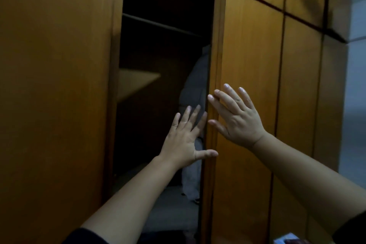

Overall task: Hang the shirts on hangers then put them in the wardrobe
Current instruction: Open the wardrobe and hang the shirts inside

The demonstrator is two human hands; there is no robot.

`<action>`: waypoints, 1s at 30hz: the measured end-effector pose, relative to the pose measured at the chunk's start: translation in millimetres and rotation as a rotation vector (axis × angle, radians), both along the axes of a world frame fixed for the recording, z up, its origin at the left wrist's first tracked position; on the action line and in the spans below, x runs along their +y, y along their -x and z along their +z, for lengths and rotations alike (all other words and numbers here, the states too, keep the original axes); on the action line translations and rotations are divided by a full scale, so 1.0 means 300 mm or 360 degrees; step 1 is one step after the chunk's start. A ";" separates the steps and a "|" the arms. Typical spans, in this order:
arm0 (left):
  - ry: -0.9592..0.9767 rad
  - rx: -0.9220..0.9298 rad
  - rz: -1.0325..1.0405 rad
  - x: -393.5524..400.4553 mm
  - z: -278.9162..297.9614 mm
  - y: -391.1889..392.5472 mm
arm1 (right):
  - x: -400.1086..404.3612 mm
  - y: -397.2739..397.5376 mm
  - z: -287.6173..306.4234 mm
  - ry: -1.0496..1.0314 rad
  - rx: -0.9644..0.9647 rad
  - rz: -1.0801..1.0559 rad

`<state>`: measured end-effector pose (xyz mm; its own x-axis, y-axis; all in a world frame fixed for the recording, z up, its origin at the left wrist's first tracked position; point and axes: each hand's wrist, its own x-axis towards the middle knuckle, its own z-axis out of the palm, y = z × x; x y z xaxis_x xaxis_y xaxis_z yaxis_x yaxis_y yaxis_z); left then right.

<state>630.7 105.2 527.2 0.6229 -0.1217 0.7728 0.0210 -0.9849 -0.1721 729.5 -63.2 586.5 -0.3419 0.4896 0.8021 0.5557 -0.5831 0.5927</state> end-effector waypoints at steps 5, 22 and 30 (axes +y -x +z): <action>0.0101 0.0112 -0.0207 -0.217 -0.008 -0.095 | -0.215 -0.012 -0.015 0.0028 0.0299 -0.0252; 0.0590 0.0373 -0.0468 -0.583 -0.023 -0.317 | -0.626 -0.126 -0.007 0.0246 0.0869 -0.0703; 0.0636 0.0694 -0.0442 -0.663 0.056 -0.340 | -0.665 -0.146 -0.047 0.0170 0.1115 -0.0782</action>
<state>732.6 -93.6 544.0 0.8761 -0.0787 0.4757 -0.2324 -0.9334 0.2735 773.5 -262.6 572.4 0.4848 0.5370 0.6904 0.5131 -0.8139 0.2727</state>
